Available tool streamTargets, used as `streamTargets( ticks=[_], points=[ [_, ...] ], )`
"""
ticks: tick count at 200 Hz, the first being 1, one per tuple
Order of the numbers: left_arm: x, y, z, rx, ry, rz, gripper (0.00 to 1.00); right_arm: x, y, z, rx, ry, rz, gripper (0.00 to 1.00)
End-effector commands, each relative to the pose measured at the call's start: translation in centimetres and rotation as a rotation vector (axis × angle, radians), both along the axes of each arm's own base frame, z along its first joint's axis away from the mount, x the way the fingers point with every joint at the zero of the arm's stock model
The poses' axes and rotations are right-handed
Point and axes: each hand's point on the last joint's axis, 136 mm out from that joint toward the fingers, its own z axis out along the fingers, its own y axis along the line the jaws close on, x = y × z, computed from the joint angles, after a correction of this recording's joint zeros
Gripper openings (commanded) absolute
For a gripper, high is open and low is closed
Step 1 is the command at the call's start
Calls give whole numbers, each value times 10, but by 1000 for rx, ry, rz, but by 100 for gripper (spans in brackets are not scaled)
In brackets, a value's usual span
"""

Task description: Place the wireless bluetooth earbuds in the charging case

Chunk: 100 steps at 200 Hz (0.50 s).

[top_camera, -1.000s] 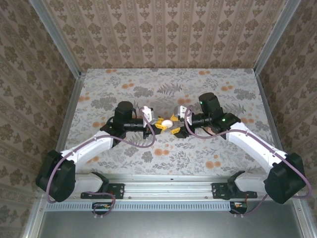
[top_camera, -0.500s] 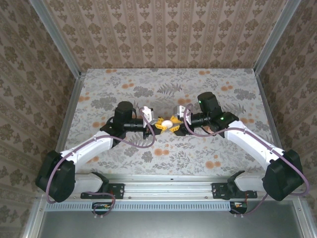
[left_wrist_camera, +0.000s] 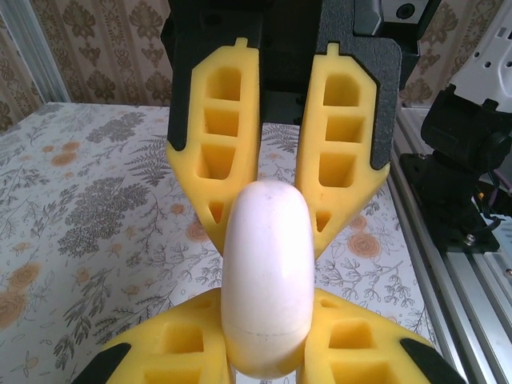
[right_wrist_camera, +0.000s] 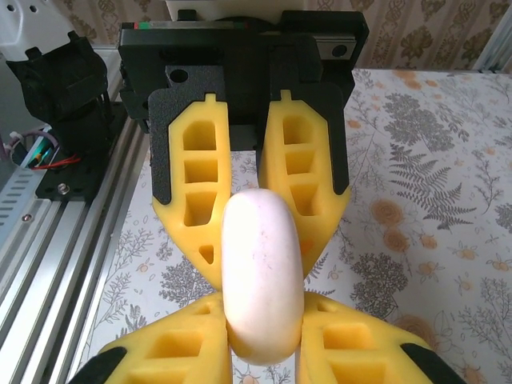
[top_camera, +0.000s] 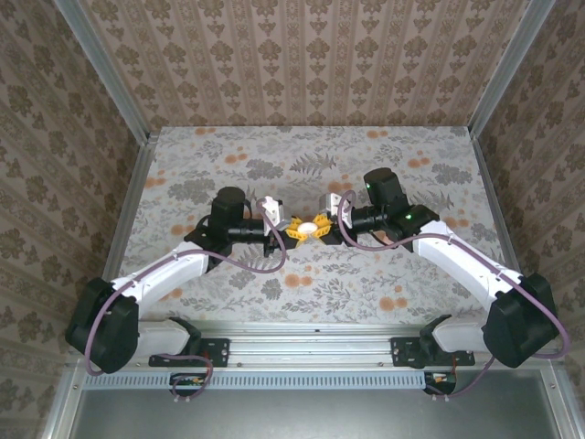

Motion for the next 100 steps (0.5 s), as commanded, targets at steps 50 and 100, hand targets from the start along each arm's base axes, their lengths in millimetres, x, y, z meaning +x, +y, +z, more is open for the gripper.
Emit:
streamTargets(
  ticks=[50, 100],
  points=[
    [4, 3, 13, -9, -38, 35, 31, -6, 2, 10, -9, -32, 40, 19],
    [23, 18, 16, -9, -16, 175, 81, -9, -15, 4, -104, 75, -14, 19]
  ],
)
